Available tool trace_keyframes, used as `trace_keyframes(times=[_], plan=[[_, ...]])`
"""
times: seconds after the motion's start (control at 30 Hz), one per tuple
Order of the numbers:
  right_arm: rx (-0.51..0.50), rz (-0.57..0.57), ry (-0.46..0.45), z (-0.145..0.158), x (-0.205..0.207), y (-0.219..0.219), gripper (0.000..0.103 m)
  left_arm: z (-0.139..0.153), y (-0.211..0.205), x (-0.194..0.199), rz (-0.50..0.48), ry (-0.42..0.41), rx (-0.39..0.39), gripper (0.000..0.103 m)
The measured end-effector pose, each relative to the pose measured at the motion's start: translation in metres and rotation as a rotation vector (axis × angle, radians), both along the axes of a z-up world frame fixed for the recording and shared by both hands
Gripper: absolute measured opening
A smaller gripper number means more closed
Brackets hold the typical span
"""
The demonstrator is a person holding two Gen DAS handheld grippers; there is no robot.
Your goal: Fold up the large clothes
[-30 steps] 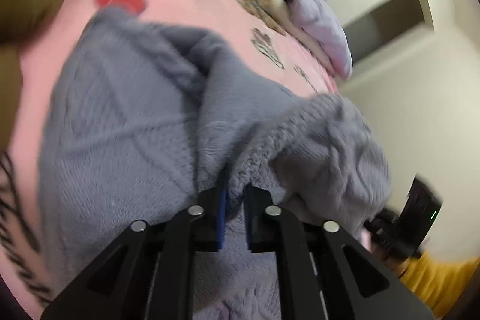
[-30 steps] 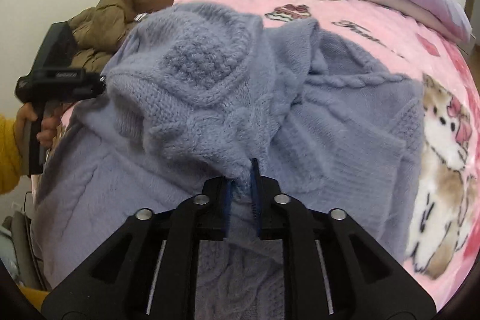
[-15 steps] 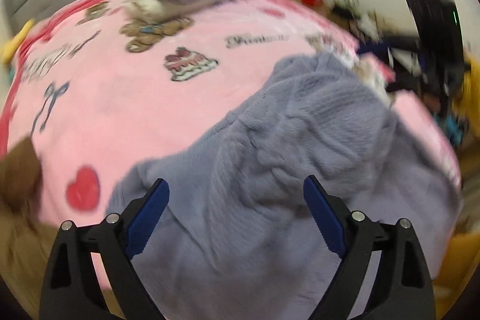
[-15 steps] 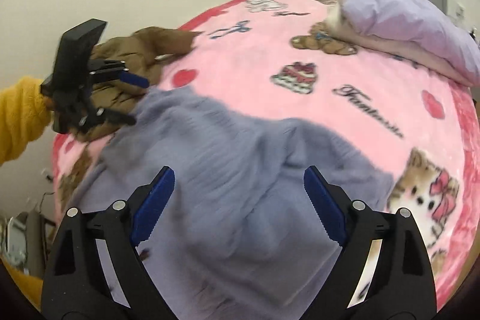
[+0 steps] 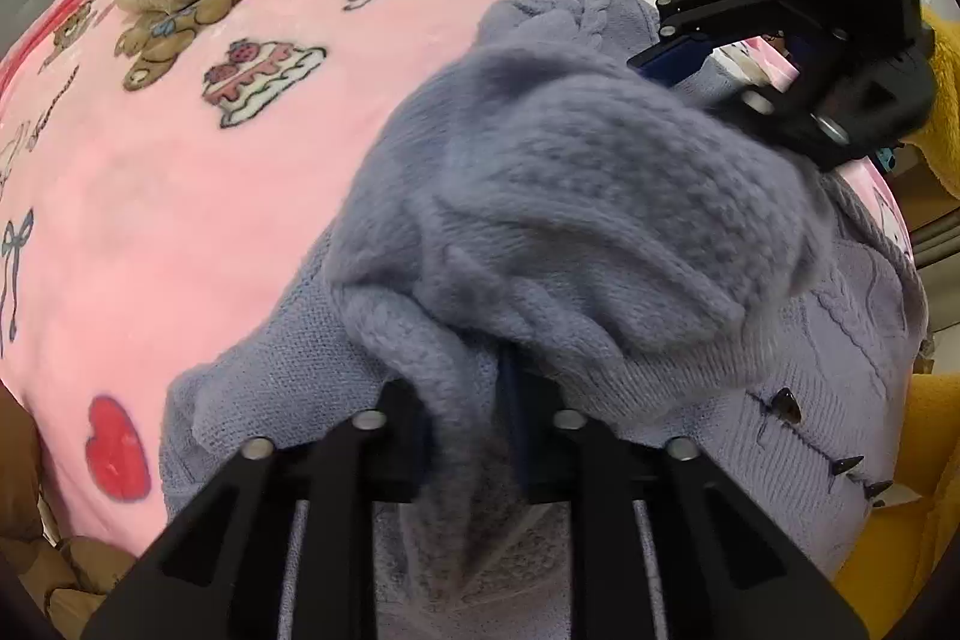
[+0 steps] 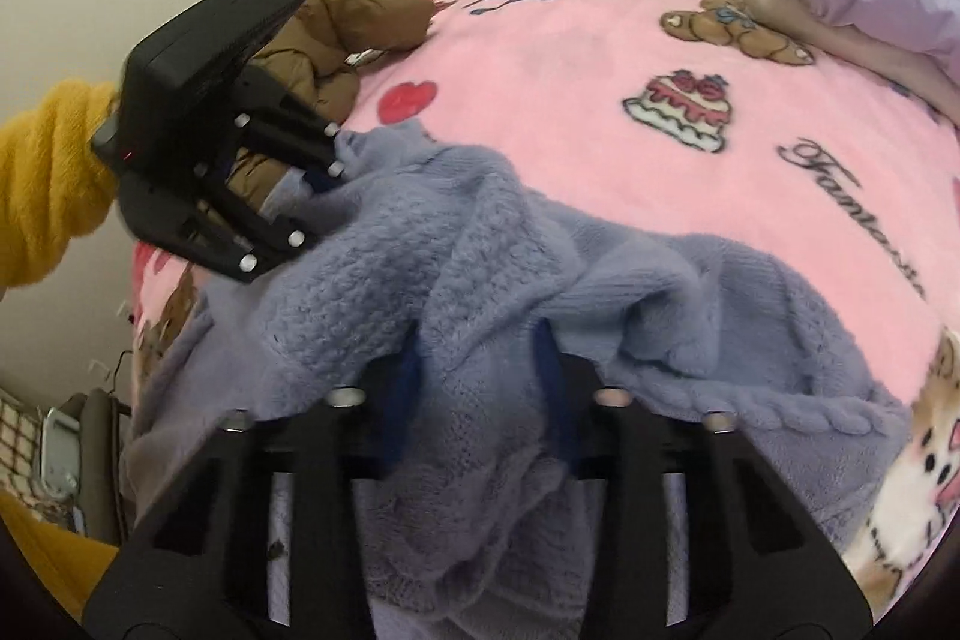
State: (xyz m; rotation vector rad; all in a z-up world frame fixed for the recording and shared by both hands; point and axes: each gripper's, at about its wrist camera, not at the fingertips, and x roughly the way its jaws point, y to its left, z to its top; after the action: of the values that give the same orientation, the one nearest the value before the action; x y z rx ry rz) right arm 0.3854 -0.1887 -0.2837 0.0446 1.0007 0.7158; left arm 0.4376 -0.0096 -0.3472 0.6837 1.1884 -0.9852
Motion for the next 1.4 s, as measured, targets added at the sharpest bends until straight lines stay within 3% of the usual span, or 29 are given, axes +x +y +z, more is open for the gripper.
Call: trace_keyframes(times=[0.3, 0.43, 0.53, 0.6, 0.67, 0.8, 0.93, 1.13, 1.27, 1.33, 1.37, 1.4], plan=[[-0.095, -0.060, -0.060, 0.017, 0.004, 0.001, 0.007, 0.016, 0.005, 0.000, 0.008, -0.042, -0.023, 0.010], [-0.059, -0.111, -0.199, 0.060, 0.000, 0.000, 0.007, 0.054, 0.030, 0.007, 0.098, -0.105, -0.135, 0.010], [-0.037, -0.056, -0.295, 0.087, -0.022, 0.009, 0.006, 0.079, 0.053, -0.005, 0.126, -0.148, -0.189, 0.010], [-0.045, 0.018, -0.302, 0.090, -0.044, 0.019, 0.006, 0.083, 0.065, -0.021, 0.127, -0.133, -0.196, 0.010], [-0.054, 0.079, -0.284, 0.084, -0.066, 0.030, 0.006, 0.077, 0.079, -0.047, 0.139, -0.102, -0.195, 0.010], [-0.165, 0.210, -0.287, 0.059, -0.119, 0.054, 0.006, 0.047, 0.096, -0.095, 0.172, -0.056, -0.176, 0.010], [-0.280, 0.312, -0.271, 0.024, -0.158, 0.077, 0.006, 0.022, 0.105, -0.114, 0.265, -0.030, -0.197, 0.010], [-0.436, 0.412, -0.246, -0.021, -0.188, 0.101, 0.007, -0.003, 0.097, -0.131, 0.284, -0.084, -0.160, 0.010], [-0.400, 0.376, -0.227, -0.017, -0.189, 0.096, 0.012, 0.005, 0.099, -0.139, 0.340, -0.124, -0.187, 0.016], [-0.282, 0.311, -0.181, -0.001, -0.189, 0.082, 0.024, 0.015, 0.105, -0.145, 0.377, -0.139, -0.208, 0.028], [-0.236, 0.282, -0.167, 0.005, -0.191, 0.077, 0.035, 0.019, 0.108, -0.148, 0.398, -0.137, -0.223, 0.033], [-0.176, 0.245, -0.148, 0.014, -0.191, 0.069, 0.046, 0.023, 0.111, -0.151, 0.420, -0.132, -0.235, 0.047]])
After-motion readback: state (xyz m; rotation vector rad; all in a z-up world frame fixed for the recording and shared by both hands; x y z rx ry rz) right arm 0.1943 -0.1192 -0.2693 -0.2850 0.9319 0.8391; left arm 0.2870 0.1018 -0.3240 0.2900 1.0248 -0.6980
